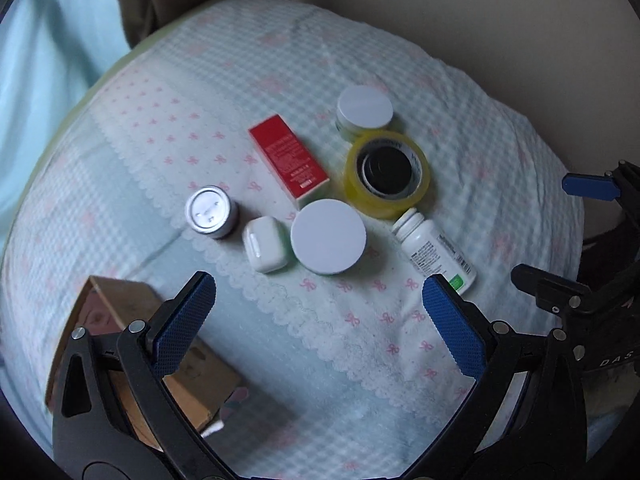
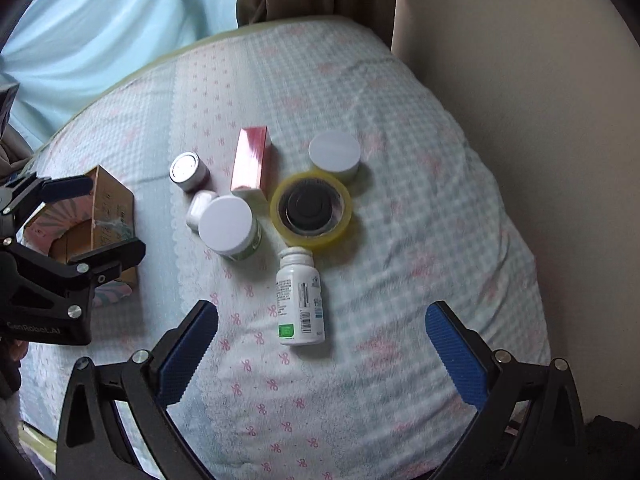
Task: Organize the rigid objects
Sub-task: 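Grasp the white round lid with left tool while right tool grasps the white pill bottle, then carry the lid and pill bottle over the cardboard box with both tools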
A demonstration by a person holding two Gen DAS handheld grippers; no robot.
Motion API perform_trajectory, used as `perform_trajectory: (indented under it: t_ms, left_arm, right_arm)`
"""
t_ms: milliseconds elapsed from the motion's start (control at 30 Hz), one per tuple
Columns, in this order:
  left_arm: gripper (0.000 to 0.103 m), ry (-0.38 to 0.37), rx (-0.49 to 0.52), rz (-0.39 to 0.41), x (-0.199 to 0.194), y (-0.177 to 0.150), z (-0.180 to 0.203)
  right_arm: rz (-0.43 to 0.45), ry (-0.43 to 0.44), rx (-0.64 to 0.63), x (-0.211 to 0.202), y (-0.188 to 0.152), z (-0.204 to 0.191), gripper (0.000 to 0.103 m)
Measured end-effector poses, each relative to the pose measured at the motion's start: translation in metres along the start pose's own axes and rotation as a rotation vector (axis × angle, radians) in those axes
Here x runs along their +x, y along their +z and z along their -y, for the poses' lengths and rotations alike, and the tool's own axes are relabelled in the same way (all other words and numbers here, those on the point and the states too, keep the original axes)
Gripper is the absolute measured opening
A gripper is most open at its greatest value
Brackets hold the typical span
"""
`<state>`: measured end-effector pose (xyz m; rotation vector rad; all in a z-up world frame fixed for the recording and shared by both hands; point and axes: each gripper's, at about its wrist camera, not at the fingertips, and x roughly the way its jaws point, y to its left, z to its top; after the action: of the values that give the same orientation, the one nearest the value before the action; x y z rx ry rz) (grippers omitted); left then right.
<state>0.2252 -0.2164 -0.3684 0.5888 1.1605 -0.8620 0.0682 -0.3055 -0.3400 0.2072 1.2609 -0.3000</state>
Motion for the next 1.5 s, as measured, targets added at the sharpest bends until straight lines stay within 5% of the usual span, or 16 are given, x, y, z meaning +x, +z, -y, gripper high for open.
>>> perform_trajectory:
  t_ms: [133,267,533,600,967,1333,1500]
  left_arm:
    - [0.102,0.012,0.107,-0.061,0.051,0.006,0.008]
    - [0.102,0.010,0.198,-0.104,0.087,0.008,0.012]
    - [0.095,0.009,0.358,-0.167,0.132,0.011,0.023]
    - [0.084,0.002,0.359,-0.181,0.139,0.012,0.024]
    - [0.068,0.014,0.278,-0.213,0.173,0.037,0.025]
    - [0.068,0.009,0.227,-0.181,0.184,0.041,0.021]
    - [0.068,0.011,0.176,-0.176,0.157,0.029,0.021]
  right_arm:
    - [-0.095,0.015,0.000,0.051,-0.006,-0.002,0.103]
    - [-0.156,0.045,0.002,0.092,-0.012,-0.006,0.086]
    - [-0.198,0.059,0.017,0.134,-0.017,-0.011,0.075]
    - [-0.206,0.060,0.015,0.142,-0.016,-0.011,0.072]
    - [-0.261,0.062,0.021,0.164,-0.004,-0.024,0.047]
    - [-0.268,0.048,0.039,0.174,-0.001,-0.036,0.047]
    - [-0.252,0.066,0.052,0.164,-0.002,-0.021,0.046]
